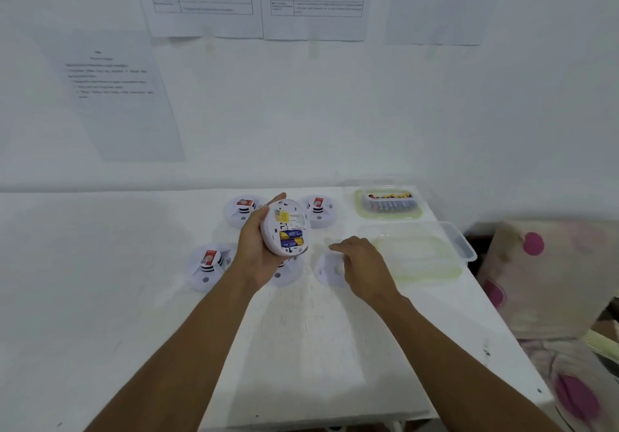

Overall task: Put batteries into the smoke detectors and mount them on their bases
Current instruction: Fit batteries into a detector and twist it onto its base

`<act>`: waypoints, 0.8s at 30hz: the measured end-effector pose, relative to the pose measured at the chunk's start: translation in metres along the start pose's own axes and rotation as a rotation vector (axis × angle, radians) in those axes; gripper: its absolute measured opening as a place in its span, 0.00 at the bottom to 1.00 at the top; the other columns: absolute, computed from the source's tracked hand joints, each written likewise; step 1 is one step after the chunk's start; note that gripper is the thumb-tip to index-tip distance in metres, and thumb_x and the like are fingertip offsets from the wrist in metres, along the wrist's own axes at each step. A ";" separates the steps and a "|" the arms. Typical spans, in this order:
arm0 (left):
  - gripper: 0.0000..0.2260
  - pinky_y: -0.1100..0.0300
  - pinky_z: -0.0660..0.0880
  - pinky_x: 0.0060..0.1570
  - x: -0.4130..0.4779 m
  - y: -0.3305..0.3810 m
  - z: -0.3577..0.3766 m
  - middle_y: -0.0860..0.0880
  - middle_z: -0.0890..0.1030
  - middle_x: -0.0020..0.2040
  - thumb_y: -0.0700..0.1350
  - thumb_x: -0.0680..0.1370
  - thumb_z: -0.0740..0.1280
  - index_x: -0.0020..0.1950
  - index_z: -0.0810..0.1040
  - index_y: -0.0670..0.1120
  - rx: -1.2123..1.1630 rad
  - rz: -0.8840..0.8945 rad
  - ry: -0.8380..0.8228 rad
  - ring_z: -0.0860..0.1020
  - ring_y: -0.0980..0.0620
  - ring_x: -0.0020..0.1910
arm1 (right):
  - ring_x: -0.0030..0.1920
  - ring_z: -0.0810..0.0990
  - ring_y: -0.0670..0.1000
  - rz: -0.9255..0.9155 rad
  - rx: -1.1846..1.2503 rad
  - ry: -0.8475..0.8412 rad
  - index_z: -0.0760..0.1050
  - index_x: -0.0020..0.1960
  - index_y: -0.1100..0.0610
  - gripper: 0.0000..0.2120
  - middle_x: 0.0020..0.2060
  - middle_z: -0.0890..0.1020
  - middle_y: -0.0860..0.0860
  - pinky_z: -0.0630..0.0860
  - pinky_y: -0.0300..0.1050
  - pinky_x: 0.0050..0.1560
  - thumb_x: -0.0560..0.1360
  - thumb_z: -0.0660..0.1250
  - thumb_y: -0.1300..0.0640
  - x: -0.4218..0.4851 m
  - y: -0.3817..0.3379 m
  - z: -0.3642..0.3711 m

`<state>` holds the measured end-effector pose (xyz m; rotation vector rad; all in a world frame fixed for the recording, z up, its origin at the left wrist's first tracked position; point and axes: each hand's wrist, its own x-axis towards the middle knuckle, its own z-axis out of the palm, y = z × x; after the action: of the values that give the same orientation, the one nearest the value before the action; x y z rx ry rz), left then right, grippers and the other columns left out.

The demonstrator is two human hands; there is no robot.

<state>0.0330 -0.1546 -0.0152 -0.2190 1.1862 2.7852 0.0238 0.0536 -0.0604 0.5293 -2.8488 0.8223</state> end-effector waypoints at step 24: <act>0.18 0.49 0.80 0.51 0.007 -0.036 0.038 0.40 0.80 0.62 0.49 0.80 0.54 0.64 0.77 0.49 -0.089 0.040 -0.054 0.79 0.41 0.58 | 0.61 0.74 0.47 0.054 0.357 0.273 0.71 0.64 0.50 0.28 0.62 0.74 0.47 0.81 0.47 0.51 0.67 0.74 0.50 0.008 -0.057 -0.019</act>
<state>0.0287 -0.1017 -0.0158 -0.1274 1.0681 2.8613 0.0375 0.0161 -0.0145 0.3448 -2.4886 1.3134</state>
